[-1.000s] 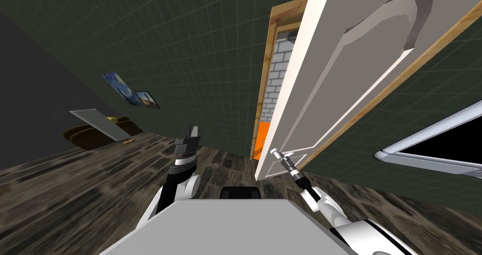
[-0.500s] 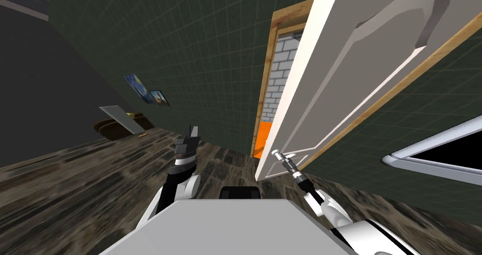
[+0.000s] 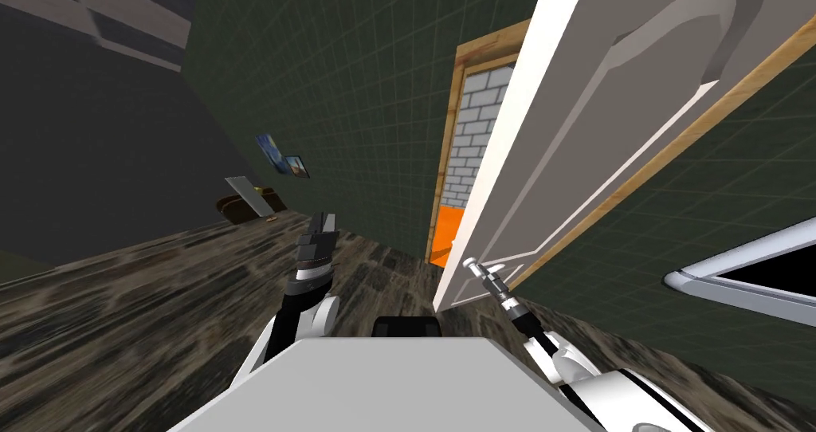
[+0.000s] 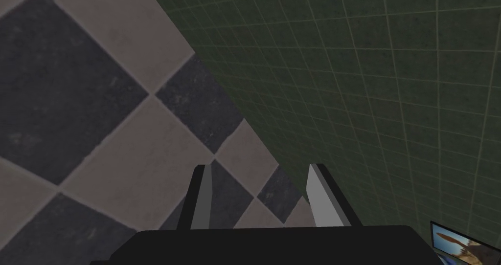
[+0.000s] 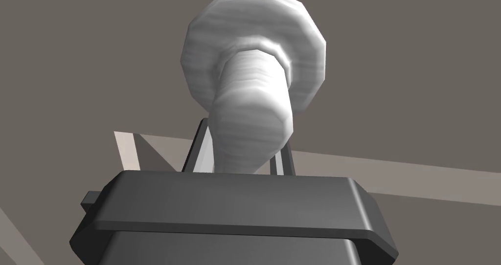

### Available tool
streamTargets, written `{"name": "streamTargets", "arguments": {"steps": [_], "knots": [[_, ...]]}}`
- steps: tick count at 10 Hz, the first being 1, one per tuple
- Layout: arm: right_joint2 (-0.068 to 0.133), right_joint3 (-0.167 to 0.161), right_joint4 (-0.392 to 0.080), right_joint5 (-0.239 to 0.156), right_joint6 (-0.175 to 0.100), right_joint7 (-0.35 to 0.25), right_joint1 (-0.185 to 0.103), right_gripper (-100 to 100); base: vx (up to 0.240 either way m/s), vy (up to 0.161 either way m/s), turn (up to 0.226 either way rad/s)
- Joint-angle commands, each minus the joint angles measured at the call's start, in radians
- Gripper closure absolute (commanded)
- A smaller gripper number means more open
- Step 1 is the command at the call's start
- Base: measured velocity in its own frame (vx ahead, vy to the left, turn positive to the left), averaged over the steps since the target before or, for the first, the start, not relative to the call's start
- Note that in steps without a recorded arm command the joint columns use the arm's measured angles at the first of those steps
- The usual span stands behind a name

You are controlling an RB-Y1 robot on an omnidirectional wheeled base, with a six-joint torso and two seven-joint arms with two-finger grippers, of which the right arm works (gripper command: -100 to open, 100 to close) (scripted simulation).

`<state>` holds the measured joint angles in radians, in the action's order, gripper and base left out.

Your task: Pull the door open

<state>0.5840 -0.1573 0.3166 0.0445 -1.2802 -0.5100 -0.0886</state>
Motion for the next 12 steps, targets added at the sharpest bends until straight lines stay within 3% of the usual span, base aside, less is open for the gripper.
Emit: {"name": "streamTargets", "arguments": {"steps": [1,2,3,5,6,8,12], "knots": [[0.014,0.008,0.05,-0.006,0.041,-0.001,0.045,100,-0.059,-0.024,0.003],[0.014,0.008,0.085,-0.006,0.041,-0.001,0.045,100,-0.002,0.017,-0.06],[0.023,0.007,0.079,-0.008,0.015,-0.005,0.057,100,-0.109,-0.046,0.195],[0.027,0.007,0.073,-0.009,0.0,-0.007,0.064,100,-0.169,-0.097,0.191],[0.035,0.007,0.064,-0.011,-0.023,-0.011,0.074,100,-0.157,-0.079,0.188],[0.029,0.004,0.063,-0.009,-0.018,-0.012,0.069,100,-0.105,-0.052,0.054],[0.032,0.003,0.046,-0.009,-0.041,-0.013,0.074,100,-0.193,-0.093,0.185]]}}
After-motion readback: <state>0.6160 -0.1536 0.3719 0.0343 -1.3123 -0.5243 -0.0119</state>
